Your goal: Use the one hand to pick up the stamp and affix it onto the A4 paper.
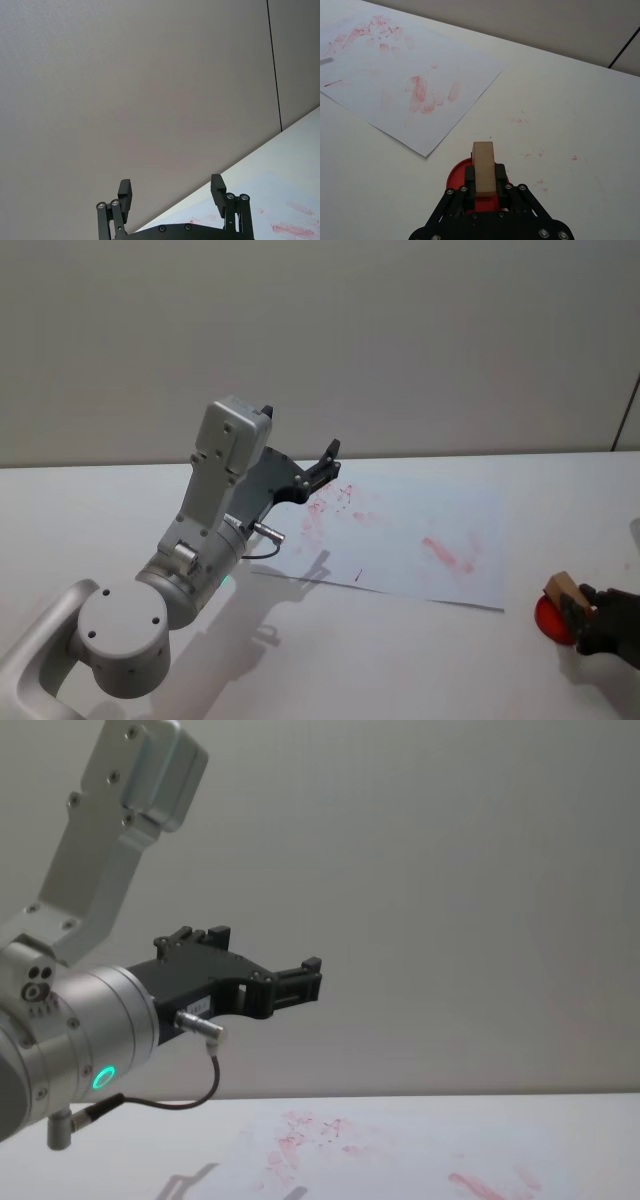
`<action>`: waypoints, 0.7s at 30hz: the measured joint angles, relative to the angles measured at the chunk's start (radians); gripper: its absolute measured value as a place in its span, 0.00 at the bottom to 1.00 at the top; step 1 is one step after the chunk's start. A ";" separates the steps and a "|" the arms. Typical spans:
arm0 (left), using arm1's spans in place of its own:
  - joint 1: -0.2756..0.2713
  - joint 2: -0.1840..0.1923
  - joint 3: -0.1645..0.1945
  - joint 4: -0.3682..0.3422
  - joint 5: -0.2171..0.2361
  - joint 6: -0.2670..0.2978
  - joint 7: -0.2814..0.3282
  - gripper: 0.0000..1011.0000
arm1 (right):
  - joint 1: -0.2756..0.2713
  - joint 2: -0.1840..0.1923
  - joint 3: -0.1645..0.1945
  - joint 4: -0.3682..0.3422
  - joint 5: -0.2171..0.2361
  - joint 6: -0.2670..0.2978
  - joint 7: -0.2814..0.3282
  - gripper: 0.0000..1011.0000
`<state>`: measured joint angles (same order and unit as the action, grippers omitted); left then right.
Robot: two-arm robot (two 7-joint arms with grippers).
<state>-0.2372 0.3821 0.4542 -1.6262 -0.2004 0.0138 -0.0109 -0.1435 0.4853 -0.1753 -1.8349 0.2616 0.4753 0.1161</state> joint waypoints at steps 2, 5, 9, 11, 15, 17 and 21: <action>0.000 0.000 0.000 0.000 0.000 0.000 0.000 0.99 | 0.002 -0.002 0.000 0.000 0.002 -0.006 0.001 0.22; 0.000 0.000 0.000 0.000 0.000 0.000 0.000 0.99 | 0.009 -0.012 0.000 -0.001 0.011 -0.024 0.005 0.22; 0.000 0.000 0.000 0.000 0.000 0.000 0.000 0.99 | 0.020 -0.025 -0.001 -0.008 0.024 -0.044 0.013 0.22; 0.000 0.000 0.000 0.000 0.000 0.000 0.000 0.99 | 0.031 -0.039 -0.005 -0.012 0.031 -0.054 0.018 0.22; 0.000 0.000 0.000 0.000 0.000 0.000 0.000 0.99 | 0.050 -0.063 -0.015 -0.014 0.037 -0.069 0.027 0.22; 0.000 0.000 0.000 0.000 0.000 0.000 0.000 0.99 | 0.071 -0.090 -0.029 -0.011 0.038 -0.078 0.037 0.22; 0.000 0.000 0.000 0.000 0.000 0.000 0.000 0.99 | 0.097 -0.123 -0.046 -0.001 0.031 -0.080 0.049 0.22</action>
<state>-0.2372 0.3821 0.4542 -1.6262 -0.2004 0.0139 -0.0109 -0.0468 0.3625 -0.2210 -1.8357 0.2927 0.3951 0.1648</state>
